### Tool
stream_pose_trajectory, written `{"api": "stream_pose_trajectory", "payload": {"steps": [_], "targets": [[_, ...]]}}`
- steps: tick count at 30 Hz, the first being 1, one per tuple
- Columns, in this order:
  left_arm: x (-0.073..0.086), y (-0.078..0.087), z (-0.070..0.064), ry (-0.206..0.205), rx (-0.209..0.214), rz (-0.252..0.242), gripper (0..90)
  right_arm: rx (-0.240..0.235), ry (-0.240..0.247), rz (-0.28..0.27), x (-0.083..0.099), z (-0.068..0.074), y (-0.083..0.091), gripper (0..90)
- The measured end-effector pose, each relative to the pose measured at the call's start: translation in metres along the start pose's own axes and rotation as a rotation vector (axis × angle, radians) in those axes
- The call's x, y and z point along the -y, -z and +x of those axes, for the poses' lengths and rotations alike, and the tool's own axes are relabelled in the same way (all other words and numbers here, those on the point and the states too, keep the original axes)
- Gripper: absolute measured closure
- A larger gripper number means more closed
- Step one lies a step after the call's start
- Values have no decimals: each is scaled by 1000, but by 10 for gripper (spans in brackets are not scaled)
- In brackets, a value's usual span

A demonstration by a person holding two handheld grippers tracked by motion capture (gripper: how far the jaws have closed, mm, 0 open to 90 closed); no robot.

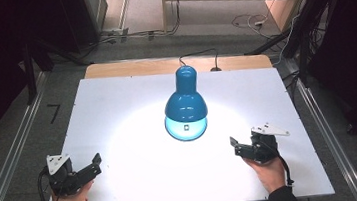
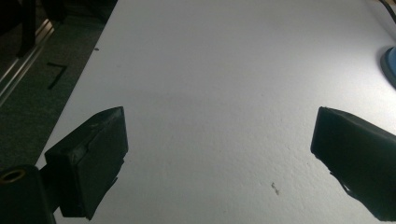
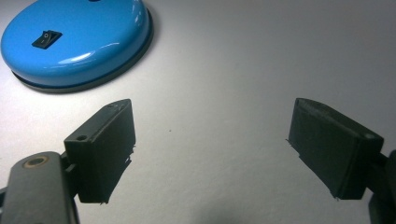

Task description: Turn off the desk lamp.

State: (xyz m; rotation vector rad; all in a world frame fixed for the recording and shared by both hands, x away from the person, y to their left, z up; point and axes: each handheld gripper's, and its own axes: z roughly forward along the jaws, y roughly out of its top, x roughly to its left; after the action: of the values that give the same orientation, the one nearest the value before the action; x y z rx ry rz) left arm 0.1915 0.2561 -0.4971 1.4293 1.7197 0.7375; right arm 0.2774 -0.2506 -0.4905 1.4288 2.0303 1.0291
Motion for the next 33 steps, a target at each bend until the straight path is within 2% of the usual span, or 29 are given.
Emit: {"api": "stream_pose_trajectory", "payload": {"steps": [12, 17, 33], "targets": [[1, 1, 1, 6, -1, 2, 47, -18, 8, 3, -4, 11, -9, 133], [2, 1, 2, 10, -3, 5, 47, -24, 13, -7, -7, 18, -12, 133], [2, 1, 2, 10, 0, 5, 47, -59, 28, 9, -10, 39, -27, 134]]}}
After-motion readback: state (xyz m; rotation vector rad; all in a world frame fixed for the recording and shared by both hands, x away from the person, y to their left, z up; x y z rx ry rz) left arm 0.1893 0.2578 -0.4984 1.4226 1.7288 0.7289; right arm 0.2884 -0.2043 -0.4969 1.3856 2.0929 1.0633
